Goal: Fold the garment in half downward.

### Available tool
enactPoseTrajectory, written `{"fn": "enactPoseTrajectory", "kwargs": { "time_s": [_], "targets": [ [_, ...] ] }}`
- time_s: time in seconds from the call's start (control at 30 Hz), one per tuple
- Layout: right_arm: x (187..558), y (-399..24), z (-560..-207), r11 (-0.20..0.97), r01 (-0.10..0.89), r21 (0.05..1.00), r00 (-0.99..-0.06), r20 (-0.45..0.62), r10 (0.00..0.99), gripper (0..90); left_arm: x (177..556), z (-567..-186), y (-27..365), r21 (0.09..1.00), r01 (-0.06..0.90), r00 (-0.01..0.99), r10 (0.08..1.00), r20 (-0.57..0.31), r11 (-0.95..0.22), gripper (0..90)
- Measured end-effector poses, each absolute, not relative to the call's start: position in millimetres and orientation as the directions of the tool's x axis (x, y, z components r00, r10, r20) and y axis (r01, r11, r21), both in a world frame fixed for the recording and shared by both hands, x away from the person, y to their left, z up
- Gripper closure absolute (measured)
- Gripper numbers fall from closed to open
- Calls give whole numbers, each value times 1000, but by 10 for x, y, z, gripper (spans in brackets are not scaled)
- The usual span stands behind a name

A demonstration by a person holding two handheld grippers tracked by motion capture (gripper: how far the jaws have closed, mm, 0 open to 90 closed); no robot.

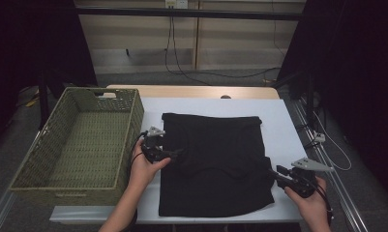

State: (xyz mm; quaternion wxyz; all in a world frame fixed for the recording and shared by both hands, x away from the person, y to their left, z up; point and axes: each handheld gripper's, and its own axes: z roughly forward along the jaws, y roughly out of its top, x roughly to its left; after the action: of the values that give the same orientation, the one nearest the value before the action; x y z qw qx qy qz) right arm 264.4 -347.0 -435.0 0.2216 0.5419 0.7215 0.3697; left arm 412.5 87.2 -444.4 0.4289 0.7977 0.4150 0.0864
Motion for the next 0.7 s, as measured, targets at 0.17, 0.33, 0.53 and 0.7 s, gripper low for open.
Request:
{"fn": "enactPoseTrajectory", "kwargs": {
  "time_s": [0.17,0.33,0.53,0.7],
  "targets": [
    [2516,-3474,-4451,123,646,753,-307,110,945,570,4126,-4428,854,757,580,651,730,-207,-302,94],
    [2512,-3386,-4535,135,670,730,-313,112,943,599,4125,-4426,805,756,583,653,726,-217,-298,94],
    [2516,-3279,-4511,181,652,736,-379,110,919,861,4129,-4411,774,761,575,657,723,-213,-299,96],
    [2476,-3363,-4329,115,617,778,-363,151,919,868,4142,-4408,759,764,569,663,719,-208,-303,97]
  ]
}}
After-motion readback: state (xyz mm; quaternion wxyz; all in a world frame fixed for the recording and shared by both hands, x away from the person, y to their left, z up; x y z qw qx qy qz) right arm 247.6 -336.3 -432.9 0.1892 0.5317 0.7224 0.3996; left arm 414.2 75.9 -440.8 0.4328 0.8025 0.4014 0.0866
